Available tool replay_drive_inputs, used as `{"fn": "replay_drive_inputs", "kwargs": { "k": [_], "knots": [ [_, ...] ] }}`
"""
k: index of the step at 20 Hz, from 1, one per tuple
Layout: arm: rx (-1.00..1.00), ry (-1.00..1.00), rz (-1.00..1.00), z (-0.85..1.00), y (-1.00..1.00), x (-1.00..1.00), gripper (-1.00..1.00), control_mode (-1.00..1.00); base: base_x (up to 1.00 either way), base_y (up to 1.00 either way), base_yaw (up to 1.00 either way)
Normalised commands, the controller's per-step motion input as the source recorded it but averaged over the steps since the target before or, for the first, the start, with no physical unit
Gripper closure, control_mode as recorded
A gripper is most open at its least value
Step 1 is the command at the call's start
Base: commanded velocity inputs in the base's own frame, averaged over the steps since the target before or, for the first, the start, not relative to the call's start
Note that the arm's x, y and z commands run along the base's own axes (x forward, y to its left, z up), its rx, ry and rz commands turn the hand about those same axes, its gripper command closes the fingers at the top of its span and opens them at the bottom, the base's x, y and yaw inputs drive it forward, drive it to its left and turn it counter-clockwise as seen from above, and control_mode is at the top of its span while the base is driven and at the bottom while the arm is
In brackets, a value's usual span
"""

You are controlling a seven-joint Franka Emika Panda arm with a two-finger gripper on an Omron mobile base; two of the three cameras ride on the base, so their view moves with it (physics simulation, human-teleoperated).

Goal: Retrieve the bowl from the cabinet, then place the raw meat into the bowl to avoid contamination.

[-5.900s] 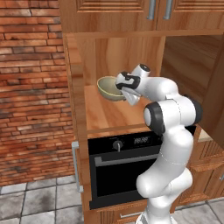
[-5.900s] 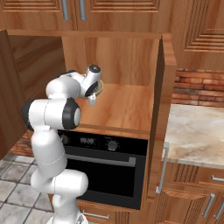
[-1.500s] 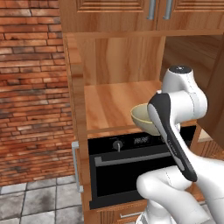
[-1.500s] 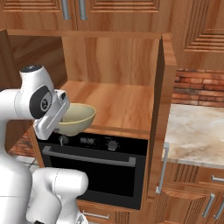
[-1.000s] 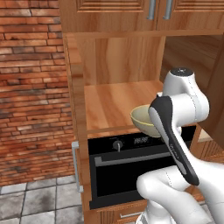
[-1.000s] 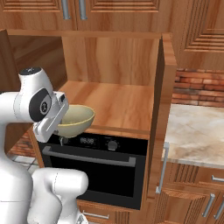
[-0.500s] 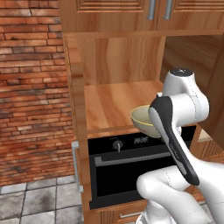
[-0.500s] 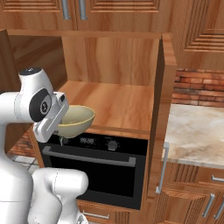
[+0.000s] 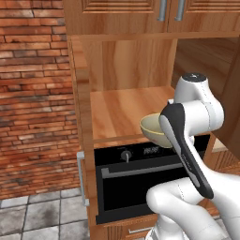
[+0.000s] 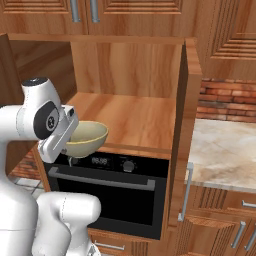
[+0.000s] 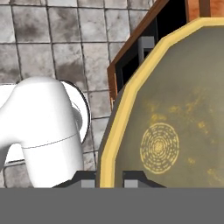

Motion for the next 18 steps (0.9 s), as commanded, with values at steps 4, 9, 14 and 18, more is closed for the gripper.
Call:
{"fn": "replay_drive_inputs", "kwargs": {
  "k": [4,9,14,18],
  "knots": [
    [0.0,0.0,0.0,0.0,0.0,0.0,1.0,-1.0,0.0,0.0,0.0],
    [0.0,0.0,0.0,0.0,0.0,0.0,1.0,1.0,0.0,0.0,0.0],
    [0.0,0.0,0.0,0.0,0.0,0.0,1.0,1.0,-0.36,0.0,-0.02],
    [0.0,0.0,0.0,0.0,0.0,0.0,1.0,1.0,-0.69,-0.03,-0.05]
  ]
}}
